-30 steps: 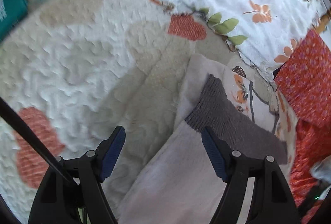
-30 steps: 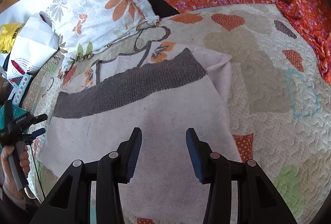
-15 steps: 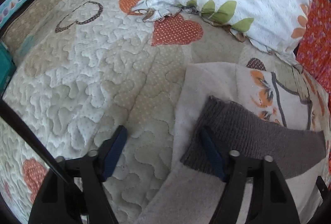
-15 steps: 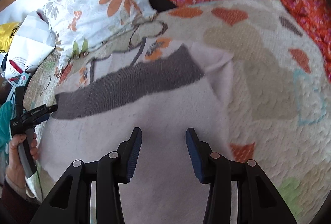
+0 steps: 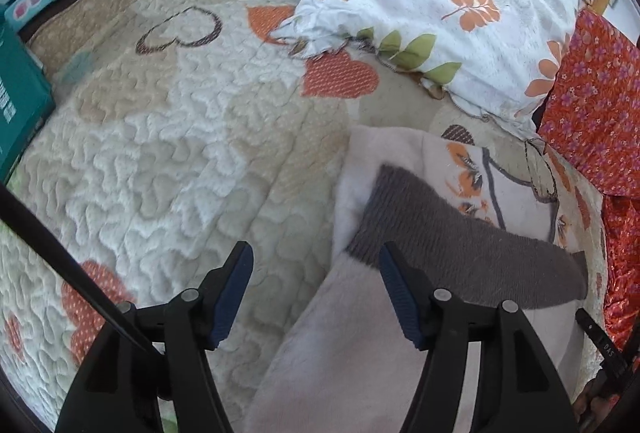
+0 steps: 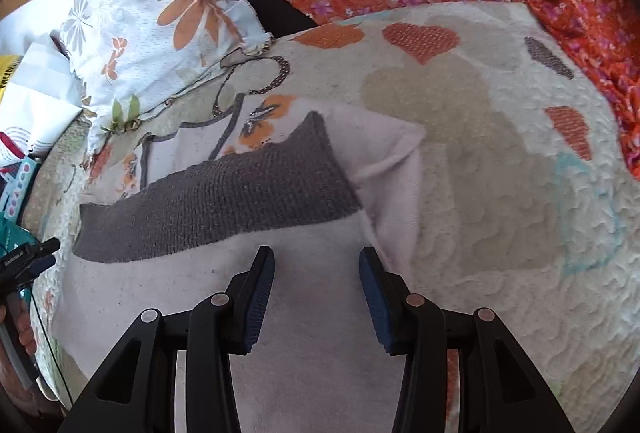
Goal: Fold small clothes
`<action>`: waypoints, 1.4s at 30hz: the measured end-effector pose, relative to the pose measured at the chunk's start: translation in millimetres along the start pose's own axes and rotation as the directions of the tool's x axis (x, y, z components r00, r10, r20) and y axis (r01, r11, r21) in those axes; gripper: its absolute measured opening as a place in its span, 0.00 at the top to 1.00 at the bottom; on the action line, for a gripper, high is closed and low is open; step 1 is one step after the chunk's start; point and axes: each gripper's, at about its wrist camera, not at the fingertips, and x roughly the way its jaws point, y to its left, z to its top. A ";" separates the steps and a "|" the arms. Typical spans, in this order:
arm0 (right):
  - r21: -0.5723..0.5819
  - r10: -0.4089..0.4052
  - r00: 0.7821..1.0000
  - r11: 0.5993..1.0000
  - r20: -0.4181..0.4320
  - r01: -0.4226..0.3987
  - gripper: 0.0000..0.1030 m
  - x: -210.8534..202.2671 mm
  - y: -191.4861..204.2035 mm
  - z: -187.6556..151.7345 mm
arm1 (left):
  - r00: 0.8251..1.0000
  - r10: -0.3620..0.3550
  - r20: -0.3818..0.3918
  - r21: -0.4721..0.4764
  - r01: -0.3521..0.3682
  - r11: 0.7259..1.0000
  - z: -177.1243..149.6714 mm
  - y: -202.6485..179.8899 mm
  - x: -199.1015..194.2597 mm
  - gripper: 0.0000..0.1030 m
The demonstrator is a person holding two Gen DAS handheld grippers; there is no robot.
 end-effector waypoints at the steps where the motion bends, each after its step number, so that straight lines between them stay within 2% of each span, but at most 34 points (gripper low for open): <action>1: -0.003 -0.005 1.000 1.000 0.006 0.005 0.53 -2.2 0.7 -0.2 | 1.000 0.004 -0.005 -0.005 -0.004 1.000 -1.3 3.5 1.1 0.37; 9: 0.037 0.007 1.000 0.999 0.029 -0.008 0.51 -18.2 -1.2 -6.4 | 0.997 -0.041 -0.070 -0.047 0.038 0.998 -25.3 18.2 -2.1 0.36; 17: 0.025 0.045 0.997 0.999 0.065 -0.046 0.50 -45.4 12.1 -26.0 | 0.997 -0.070 -0.041 -0.101 0.066 0.993 -51.4 25.4 -29.1 0.35; 24: -0.034 0.061 0.990 0.998 0.125 -0.057 0.47 -78.2 34.1 -41.8 | 0.987 -0.157 -0.039 -0.228 0.144 0.963 -78.8 45.6 -55.6 0.29; 28: -0.034 0.067 0.988 0.997 0.141 -0.063 0.45 -87.6 35.9 -45.5 | 0.984 -0.170 -0.060 -0.272 0.147 0.951 -100.2 54.2 -55.8 0.28; 31: -0.027 0.062 0.989 0.998 0.133 -0.059 0.45 -86.0 33.5 -46.3 | 0.980 -0.176 -0.089 -0.281 0.145 0.949 -112.9 56.5 -49.4 0.28; 36: -0.003 0.065 0.990 0.998 0.125 -0.065 0.45 -83.3 29.1 -46.3 | 0.985 -0.164 -0.062 -0.239 0.145 0.960 -115.5 51.2 -48.3 0.22; 39: -0.003 0.063 0.991 0.998 0.117 -0.063 0.45 -80.4 28.5 -45.9 | 0.984 -0.175 -0.037 -0.253 0.161 0.954 -114.0 51.5 -46.6 0.16; 42: -0.006 0.057 0.993 0.998 0.107 -0.057 0.44 -75.8 28.2 -45.9 | 0.980 -0.200 -0.018 -0.239 0.190 0.952 -108.2 46.2 -42.6 0.16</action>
